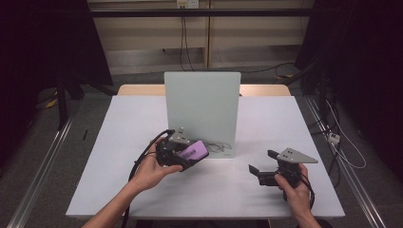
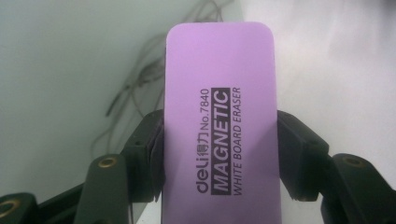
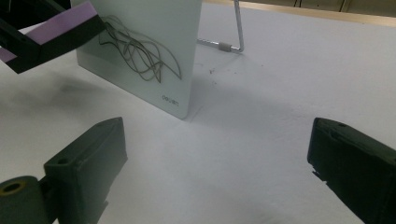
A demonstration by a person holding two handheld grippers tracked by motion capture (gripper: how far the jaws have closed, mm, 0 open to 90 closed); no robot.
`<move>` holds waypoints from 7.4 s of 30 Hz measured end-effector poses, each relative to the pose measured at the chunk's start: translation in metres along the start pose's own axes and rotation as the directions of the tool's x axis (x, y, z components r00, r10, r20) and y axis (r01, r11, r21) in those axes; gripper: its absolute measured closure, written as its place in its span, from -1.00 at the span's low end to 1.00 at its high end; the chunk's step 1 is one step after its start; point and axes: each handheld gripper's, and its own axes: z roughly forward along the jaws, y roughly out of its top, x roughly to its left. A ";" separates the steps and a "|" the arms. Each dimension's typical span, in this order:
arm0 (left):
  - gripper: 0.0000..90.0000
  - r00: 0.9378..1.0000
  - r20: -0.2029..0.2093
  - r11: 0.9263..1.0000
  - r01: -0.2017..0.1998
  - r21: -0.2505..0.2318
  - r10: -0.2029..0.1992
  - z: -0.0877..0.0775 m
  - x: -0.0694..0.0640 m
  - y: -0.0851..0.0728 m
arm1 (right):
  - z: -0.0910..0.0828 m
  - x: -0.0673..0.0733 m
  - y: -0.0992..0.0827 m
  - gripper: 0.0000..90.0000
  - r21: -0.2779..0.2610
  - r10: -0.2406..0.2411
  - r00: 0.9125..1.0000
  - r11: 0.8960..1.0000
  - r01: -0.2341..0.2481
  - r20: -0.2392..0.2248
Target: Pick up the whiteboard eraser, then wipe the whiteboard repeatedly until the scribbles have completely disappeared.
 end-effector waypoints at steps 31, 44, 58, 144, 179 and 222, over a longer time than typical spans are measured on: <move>-0.09 0.993 -0.094 0.977 0.050 -0.205 -0.070 -0.028 0.013 -0.010 | 0.000 0.000 0.000 -0.90 0.000 0.001 1.000 1.000 -0.001 -0.001; -0.09 0.980 -0.175 0.968 0.052 -0.246 -0.097 -0.035 0.021 -0.013 | -0.001 0.000 0.000 -0.90 -0.006 -0.016 1.000 1.000 0.016 -0.014; -0.09 0.976 -0.217 0.980 -0.021 -0.198 -0.023 -0.025 0.020 -0.017 | -0.002 0.000 0.000 -0.90 -0.003 -0.014 1.000 1.000 0.014 -0.011; -0.09 0.954 -0.274 0.974 -0.169 -0.148 0.124 0.013 -0.003 -0.024 | -0.002 0.001 0.000 -0.90 0.001 -0.005 1.000 1.000 0.005 -0.020; -0.09 0.966 -0.214 0.975 -0.179 -0.134 0.148 0.028 -0.010 -0.012 | -0.003 0.001 0.000 -0.90 -0.001 -0.002 1.000 1.000 0.002 -0.020; -0.08 0.956 -0.231 0.963 -0.219 -0.155 0.180 0.041 -0.021 0.009 | -0.002 0.001 0.000 -0.90 0.002 -0.002 1.000 1.000 0.002 -0.031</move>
